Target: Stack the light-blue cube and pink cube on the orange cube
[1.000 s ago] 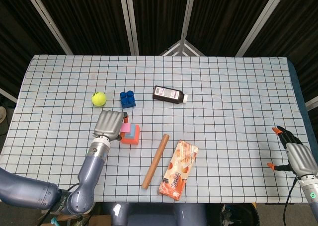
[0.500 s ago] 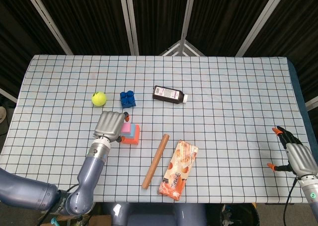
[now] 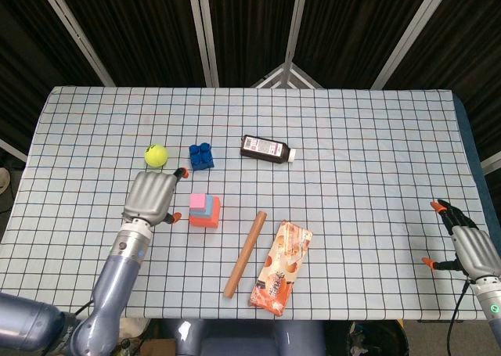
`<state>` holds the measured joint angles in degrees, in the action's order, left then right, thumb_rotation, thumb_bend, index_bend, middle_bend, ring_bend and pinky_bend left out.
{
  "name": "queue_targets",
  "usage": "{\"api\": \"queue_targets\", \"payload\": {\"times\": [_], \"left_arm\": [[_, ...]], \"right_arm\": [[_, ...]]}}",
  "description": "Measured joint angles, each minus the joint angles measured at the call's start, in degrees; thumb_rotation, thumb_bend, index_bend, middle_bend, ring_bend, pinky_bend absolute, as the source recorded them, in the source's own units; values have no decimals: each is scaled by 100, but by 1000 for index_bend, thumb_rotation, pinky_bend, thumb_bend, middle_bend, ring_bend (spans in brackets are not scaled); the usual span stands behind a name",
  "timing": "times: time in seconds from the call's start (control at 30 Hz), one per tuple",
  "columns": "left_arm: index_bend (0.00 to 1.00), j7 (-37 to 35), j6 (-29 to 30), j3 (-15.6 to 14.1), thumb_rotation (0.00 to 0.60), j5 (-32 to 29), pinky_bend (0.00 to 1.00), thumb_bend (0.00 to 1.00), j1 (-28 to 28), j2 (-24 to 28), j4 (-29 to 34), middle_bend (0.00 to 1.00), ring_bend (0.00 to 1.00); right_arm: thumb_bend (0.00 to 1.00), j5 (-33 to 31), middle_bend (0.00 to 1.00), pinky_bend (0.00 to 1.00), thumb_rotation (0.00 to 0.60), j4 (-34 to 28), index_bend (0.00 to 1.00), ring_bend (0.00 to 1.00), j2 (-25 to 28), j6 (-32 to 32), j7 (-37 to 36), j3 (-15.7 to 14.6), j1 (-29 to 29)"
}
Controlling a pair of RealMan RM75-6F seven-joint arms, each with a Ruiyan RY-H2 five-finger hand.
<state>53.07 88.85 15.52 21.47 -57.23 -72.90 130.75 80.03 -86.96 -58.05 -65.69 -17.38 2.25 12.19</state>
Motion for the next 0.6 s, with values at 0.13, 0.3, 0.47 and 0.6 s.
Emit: {"api": "queue_targets", "payload": {"times": [0.13, 0.3, 0.47, 0.6], "left_arm": [[271, -535, 5, -362, 600, 815, 620, 238, 534, 474, 245, 611, 557], [177, -1476, -140, -1307, 600, 2377, 369, 240, 1509, 1147, 261, 384, 328], [141, -2494, -240, -2081, 600, 3754, 223, 241, 2407, 1446, -372, 250, 185], [137, -3300, -233, -2381, 600, 4590, 168, 241, 2965, 1381, -1364, 201, 135]], "right_arm": [[128, -31, 15, 158, 600, -10, 0, 60, 6, -17, 17, 11, -15], [128, -19, 15, 158, 600, -32, 0, 60, -13, -82, 112, 18, -27], [128, -5, 15, 157, 600, -34, 0, 61, -96, -349, 313, 69, -84], [128, 6, 15, 157, 600, -51, 0, 60, -168, -537, 517, 100, -147]]}}
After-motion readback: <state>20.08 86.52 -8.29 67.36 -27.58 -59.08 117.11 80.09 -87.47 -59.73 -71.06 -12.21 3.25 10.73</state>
